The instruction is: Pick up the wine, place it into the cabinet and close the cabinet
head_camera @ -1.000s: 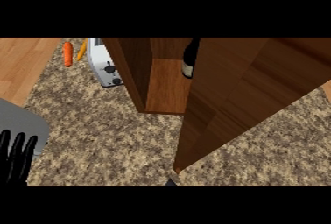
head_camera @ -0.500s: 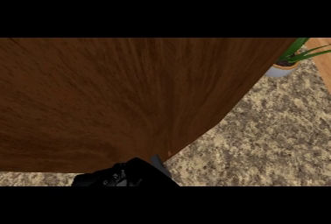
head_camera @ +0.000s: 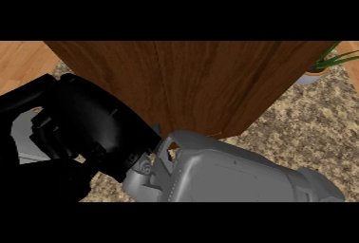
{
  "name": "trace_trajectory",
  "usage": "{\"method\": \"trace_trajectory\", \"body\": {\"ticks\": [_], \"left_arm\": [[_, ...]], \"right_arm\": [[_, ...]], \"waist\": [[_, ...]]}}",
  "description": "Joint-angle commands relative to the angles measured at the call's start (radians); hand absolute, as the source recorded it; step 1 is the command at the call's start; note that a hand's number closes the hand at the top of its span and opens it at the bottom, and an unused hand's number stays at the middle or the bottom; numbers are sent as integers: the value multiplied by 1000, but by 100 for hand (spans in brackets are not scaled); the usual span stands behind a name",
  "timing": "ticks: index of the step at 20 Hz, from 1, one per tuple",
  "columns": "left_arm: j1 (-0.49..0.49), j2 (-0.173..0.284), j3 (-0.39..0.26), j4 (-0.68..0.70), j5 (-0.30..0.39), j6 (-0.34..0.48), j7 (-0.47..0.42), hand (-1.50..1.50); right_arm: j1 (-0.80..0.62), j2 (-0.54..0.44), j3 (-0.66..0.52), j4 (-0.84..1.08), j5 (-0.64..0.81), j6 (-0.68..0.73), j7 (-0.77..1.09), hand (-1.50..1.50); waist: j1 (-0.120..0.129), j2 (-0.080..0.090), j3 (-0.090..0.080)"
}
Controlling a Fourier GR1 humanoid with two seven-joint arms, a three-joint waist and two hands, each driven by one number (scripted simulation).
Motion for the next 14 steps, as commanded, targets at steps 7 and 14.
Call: {"method": "trace_trajectory", "body": {"ticks": [7,14], "left_arm": [[13,36,106,13,74,-68,39,-150],[22,32,168,12,85,-86,51,-150]], "right_arm": [[-123,2,-82,328,-449,395,35,150],[-181,-19,-180,647,-309,428,-229,150]], "waist": [[2,6,2],[-25,2,2]]}}
